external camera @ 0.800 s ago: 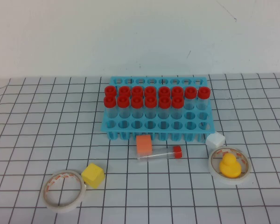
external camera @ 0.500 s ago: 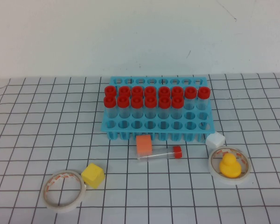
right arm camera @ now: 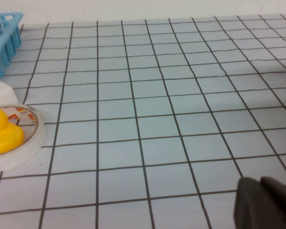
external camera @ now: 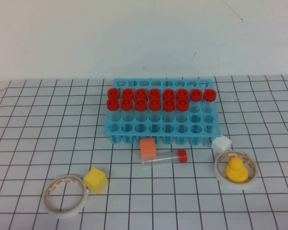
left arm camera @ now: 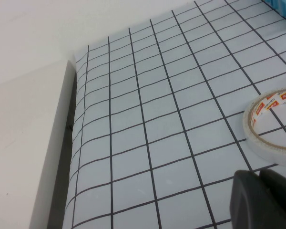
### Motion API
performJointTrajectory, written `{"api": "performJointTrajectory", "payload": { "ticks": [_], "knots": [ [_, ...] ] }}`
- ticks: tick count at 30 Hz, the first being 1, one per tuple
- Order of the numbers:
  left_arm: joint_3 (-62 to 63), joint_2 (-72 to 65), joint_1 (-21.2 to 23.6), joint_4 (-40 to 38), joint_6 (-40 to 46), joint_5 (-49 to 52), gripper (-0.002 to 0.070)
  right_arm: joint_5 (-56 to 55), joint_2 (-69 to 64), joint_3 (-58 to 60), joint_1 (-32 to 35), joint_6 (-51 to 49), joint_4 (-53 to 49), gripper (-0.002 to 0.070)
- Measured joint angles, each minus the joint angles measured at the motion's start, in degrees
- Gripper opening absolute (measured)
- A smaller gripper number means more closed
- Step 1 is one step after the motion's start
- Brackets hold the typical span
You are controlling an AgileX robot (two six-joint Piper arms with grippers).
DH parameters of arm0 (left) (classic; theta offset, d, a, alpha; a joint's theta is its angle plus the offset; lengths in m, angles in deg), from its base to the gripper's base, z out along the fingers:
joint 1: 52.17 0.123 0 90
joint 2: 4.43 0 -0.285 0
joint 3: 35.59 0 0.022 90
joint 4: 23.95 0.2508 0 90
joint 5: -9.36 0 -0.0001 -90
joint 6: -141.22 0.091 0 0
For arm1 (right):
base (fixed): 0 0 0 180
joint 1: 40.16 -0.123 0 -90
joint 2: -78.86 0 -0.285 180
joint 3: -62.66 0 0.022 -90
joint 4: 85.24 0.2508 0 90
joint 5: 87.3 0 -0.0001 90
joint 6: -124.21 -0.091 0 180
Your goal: Place the test tubes
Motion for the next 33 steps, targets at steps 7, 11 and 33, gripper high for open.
{"api": "performJointTrajectory", "payload": {
  "ticks": [7,11,33],
  "knots": [
    [0.00,0.00,0.00,0.13,0.00,0.00,-0.0002,0.00,0.00,0.00,0.00,0.00,0.00,-0.0001],
    [0.00,0.00,0.00,2.01,0.00,-0.65,-0.0002,0.00,0.00,0.00,0.00,-1.39,0.00,-0.0001],
    [-0.10,0.00,0.00,-48.27,-25.33,-21.35,-0.0001,0.33,0.00,0.34,0.00,-7.47,50.26,-0.0001]
  ]
}}
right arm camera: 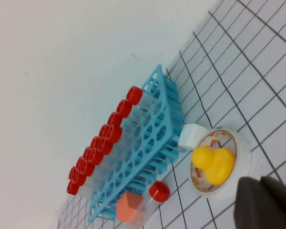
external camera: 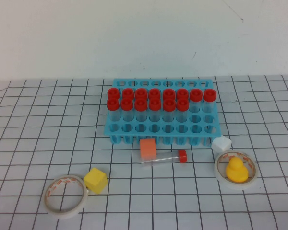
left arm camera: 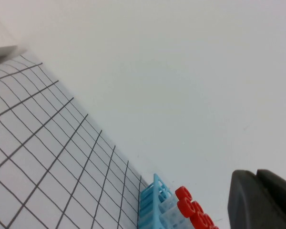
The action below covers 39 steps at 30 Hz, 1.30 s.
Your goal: Place the test tubes
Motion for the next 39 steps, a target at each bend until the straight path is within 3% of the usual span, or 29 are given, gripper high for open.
{"api": "performJointTrajectory", "payload": {
  "ticks": [7,12,15,19,28,31,39],
  "knots": [
    [0.00,0.00,0.00,-6.43,0.21,0.46,-0.0001,-3.06,0.00,0.00,0.00,2.27,1.18,-0.0001],
    [2.89,0.00,0.00,-3.93,5.20,7.56,-0.0002,-3.06,0.00,0.00,0.00,7.84,1.18,-0.0001],
    [9.09,-3.28,0.00,-0.33,12.86,16.60,-0.0001,-3.06,0.00,0.00,0.00,9.95,1.18,-0.0001],
    [21.33,-17.36,-0.55,4.20,30.25,35.24,-0.0002,-1.95,0.00,0.00,0.00,11.25,1.18,-0.0001],
    [45.05,-45.80,-3.93,6.72,58.22,58.36,-0.0002,2.44,0.00,0.00,0.00,13.20,1.18,-0.0001],
    [52.62,-53.32,-7.86,10.40,60.66,60.98,-0.0002,3.07,0.00,0.00,0.00,13.72,1.18,-0.0001],
    [71.42,-75.66,-25.43,40.52,46.70,65.75,-0.0001,3.28,0.00,0.00,0.00,13.99,1.18,-0.0001]
  ]
}}
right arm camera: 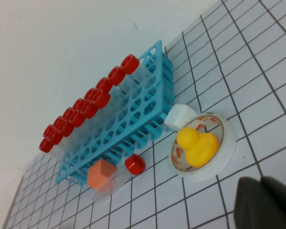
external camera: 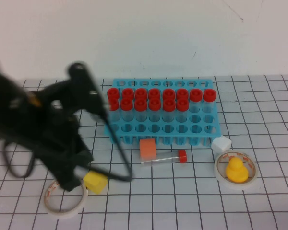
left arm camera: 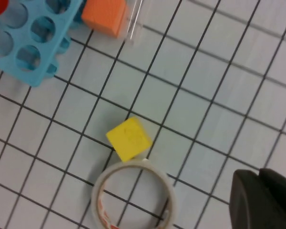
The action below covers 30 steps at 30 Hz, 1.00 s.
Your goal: Place the test tubes
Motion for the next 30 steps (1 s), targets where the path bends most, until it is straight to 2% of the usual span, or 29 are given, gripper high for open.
{"api": "performJointTrajectory", "payload": {
  "ticks": [2,6,15,22,30],
  "knots": [
    [3.36,-4.84,-3.21,3.74,-2.19,0.70,-0.0001,0.00,0.00,0.00,0.00,0.00,0.00,-0.0001],
    [8.47,-12.77,-7.17,6.08,-3.47,0.78,0.0030,0.00,0.00,0.00,0.00,0.50,0.00,-0.0001],
    [12.62,-26.08,-13.72,12.70,2.04,-2.59,0.0271,0.00,0.00,0.00,0.00,1.83,0.00,-0.0001],
    [12.62,-31.96,-15.80,13.81,2.82,-10.01,0.0289,0.00,0.00,0.00,0.00,2.28,0.03,-0.0001],
    [12.62,-36.26,-15.88,16.37,2.91,-17.18,0.0289,0.00,0.00,0.00,0.00,2.26,0.03,-0.0001]
  ]
}}
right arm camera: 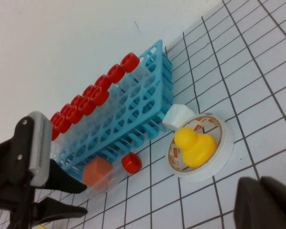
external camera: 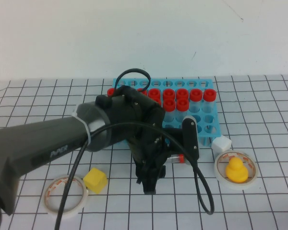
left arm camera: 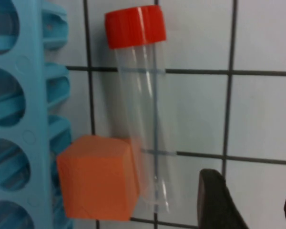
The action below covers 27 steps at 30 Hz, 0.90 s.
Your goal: Place the test tubes
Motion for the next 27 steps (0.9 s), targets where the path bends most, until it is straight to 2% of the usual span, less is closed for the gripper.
{"api": "performJointTrajectory", "payload": {
  "ticks": [10,21,27],
  "knots": [
    [0.41,-2.44,0.00,7.81,-4.33,-4.50,0.0290,0.00,0.00,0.00,0.00,0.00,0.10,-0.0001],
    [0.48,-5.06,0.00,10.35,-7.12,-6.15,0.0290,0.00,0.00,0.00,0.00,1.32,0.21,-0.0001],
    [0.48,-5.31,0.00,15.64,-12.22,-6.65,0.0290,0.00,0.00,0.00,0.00,1.46,0.21,-0.0001]
  ]
}}
